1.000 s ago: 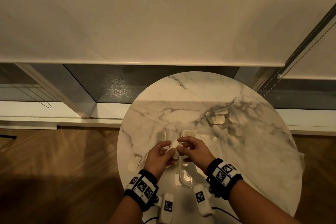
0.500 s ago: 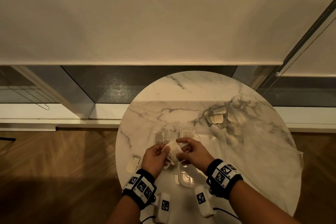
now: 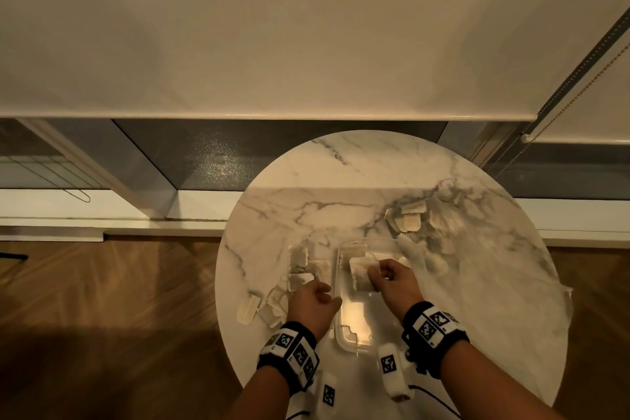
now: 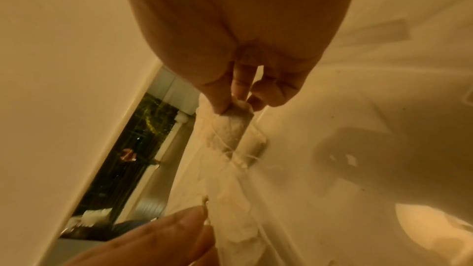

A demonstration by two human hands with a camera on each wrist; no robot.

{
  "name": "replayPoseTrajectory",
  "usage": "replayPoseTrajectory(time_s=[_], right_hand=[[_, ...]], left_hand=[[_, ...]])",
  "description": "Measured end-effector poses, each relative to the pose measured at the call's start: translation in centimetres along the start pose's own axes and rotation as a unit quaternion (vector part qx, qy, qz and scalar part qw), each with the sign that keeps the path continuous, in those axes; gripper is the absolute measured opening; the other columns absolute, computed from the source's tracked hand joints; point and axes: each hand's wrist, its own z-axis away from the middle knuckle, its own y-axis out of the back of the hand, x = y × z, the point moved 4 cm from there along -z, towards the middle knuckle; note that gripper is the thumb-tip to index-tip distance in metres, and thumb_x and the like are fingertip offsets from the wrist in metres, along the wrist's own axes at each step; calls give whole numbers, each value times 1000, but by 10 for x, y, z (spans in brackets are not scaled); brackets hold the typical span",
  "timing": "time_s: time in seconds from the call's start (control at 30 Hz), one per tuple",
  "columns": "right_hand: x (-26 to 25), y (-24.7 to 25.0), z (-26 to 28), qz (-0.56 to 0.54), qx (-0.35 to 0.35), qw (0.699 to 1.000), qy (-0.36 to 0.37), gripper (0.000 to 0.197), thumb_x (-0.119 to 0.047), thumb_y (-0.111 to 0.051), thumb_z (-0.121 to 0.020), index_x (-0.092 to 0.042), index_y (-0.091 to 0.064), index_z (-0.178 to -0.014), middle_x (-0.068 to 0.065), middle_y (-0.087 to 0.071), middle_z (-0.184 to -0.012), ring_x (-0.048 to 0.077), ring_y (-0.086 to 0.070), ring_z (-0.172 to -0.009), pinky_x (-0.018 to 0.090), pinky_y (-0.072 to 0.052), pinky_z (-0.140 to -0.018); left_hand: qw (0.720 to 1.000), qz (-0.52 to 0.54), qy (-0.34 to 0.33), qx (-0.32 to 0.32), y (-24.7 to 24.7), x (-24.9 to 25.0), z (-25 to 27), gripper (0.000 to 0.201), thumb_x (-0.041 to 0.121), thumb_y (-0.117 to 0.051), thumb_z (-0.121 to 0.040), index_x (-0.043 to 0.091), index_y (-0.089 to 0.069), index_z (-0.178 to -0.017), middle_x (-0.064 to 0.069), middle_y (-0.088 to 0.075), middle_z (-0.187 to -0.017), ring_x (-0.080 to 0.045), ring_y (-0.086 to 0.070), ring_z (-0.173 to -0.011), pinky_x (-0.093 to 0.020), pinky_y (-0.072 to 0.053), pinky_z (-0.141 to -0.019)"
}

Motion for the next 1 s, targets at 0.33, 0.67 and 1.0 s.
replayPoseTrajectory(time_s=[0.33,0.67,1.0], right_hand=[[11,-15,-26,5,-25,997,-66,5,-7,-72,-86,-11,-69,-84,3,-67,-73,21,-62,-65,36,-58,-59],[22,-29,-46,109,1,992,-65,14,-27,-77,-81,-16,-75,-90,-2,-69,-75,15,-63,-70,29,-55,-75],[12,-29,-52,120,23,991,-49,7,-19,-74,-84,-17,-71,-90,-3,-64,-74,11,-58,-68,23,-44,-67]], left_hand=[[999,-46,1,14,-14,-13,0,18,12,-61,-84,20,-70,-97,3,-69,-86,-5,-65,-75,-16,-53,-66],[999,-45,-4,26,-15,-13,0,16,9,-63,-85,20,-69,-96,10,-66,-79,2,-61,-72,-6,-44,-60],[997,-64,-15,35,-14,-13,1,14,9,-64,-87,20,-66,-95,17,-55,-78,5,-54,-70,-3,-40,-57]])
